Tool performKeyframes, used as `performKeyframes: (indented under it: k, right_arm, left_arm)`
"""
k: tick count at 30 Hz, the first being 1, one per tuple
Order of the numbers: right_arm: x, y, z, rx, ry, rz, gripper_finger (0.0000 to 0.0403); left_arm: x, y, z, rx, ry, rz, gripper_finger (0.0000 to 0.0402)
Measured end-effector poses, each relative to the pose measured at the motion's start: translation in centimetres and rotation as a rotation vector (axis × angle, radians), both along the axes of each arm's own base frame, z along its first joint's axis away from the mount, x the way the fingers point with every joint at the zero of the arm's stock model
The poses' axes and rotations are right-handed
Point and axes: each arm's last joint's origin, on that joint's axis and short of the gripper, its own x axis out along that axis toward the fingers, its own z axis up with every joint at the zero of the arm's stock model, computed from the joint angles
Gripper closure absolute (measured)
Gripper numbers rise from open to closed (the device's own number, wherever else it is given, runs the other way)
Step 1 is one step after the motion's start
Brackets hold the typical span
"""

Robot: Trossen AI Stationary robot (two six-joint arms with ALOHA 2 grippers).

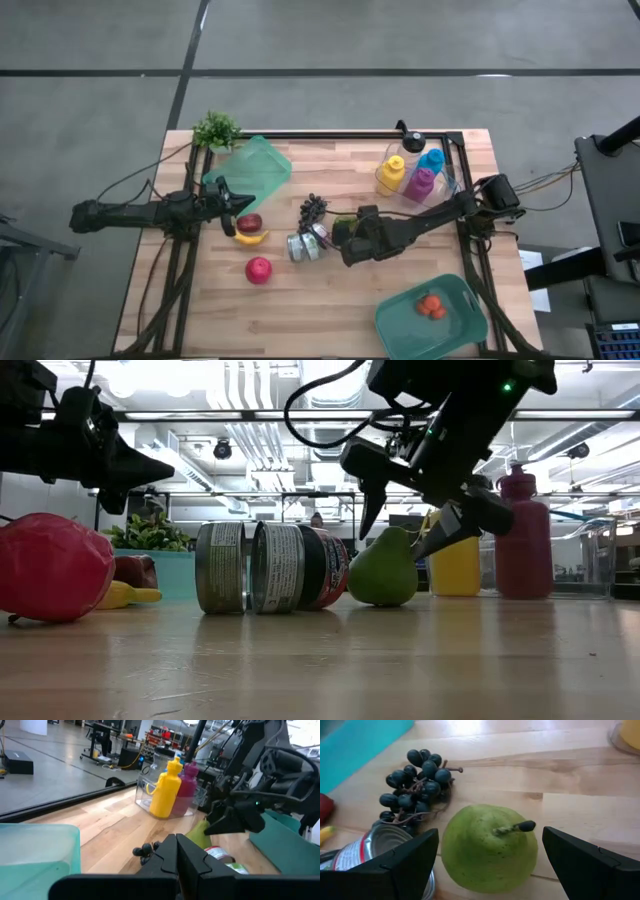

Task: Pick & Place Food Item
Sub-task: Put the green pear into the dark green bin

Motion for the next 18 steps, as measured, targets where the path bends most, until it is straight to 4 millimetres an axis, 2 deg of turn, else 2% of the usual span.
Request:
performKeyframes:
  k: [18]
  right_arm:
    - [0.6,0.2,-1.7,0.023,-0.012,0.011,0.0048]
  left_arm:
    - [0.1,0.0,-0.1,0.000,0.014,0.002,0.0400]
